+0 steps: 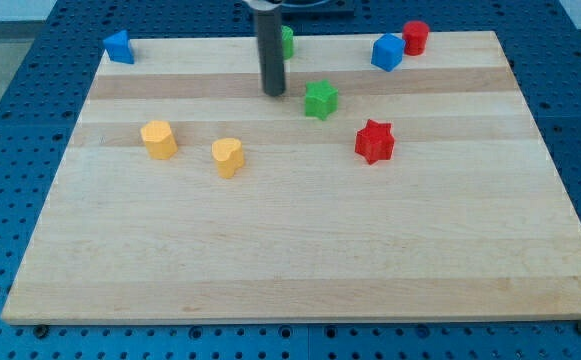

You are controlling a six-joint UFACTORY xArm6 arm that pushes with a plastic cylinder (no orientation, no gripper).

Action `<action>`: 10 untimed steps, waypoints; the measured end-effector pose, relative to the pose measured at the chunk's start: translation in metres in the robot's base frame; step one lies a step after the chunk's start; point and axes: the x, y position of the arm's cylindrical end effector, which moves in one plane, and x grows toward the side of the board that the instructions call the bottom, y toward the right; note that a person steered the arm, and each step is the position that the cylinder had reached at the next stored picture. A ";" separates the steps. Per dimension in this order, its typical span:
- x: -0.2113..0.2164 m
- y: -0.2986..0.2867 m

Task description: Place the green star below the green circle

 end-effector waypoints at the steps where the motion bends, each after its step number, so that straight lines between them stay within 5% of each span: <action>1: -0.011 0.042; 3: 0.008 0.113; 6: 0.019 0.038; 10: 0.069 0.032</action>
